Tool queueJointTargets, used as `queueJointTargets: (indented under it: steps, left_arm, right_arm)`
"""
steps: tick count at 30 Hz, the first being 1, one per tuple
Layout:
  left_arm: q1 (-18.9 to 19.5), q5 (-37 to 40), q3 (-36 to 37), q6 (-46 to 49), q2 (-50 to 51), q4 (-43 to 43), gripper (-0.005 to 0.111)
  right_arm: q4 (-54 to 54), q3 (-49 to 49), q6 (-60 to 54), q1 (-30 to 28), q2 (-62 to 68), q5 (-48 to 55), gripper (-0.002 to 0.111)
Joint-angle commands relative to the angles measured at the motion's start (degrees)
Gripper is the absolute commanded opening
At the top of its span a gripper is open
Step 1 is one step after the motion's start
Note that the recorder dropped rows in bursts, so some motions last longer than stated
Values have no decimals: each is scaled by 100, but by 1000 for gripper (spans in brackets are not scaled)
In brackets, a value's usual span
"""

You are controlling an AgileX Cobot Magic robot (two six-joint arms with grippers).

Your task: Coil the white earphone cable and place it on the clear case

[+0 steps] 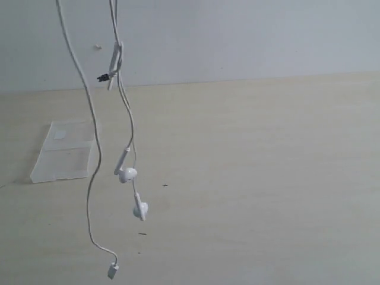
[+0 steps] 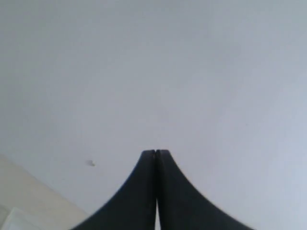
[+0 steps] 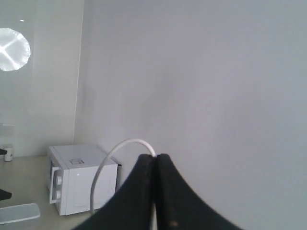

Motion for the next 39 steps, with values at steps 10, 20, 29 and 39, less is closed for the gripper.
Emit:
queueJointTargets:
  steps: [10, 20, 29, 39]
  left_arm:
    - [-9, 725, -2876, -381, 741, 995, 0]
    - [-11, 3925, -6300, 1375, 2922, -198, 0]
    - [-11, 4526, -7999, 3592, 4155, -2742, 0]
    - [-11, 6104, -8890, 5903, 5365, -4522, 0]
  right_arm:
    - [373, -38, 31, -4, -108, -886, 0]
    - [255, -38, 19, -4, -108, -801, 0]
    - [144, -38, 19, -4, -71, -665, 0]
    - [175, -38, 19, -4, -58, -803, 0]
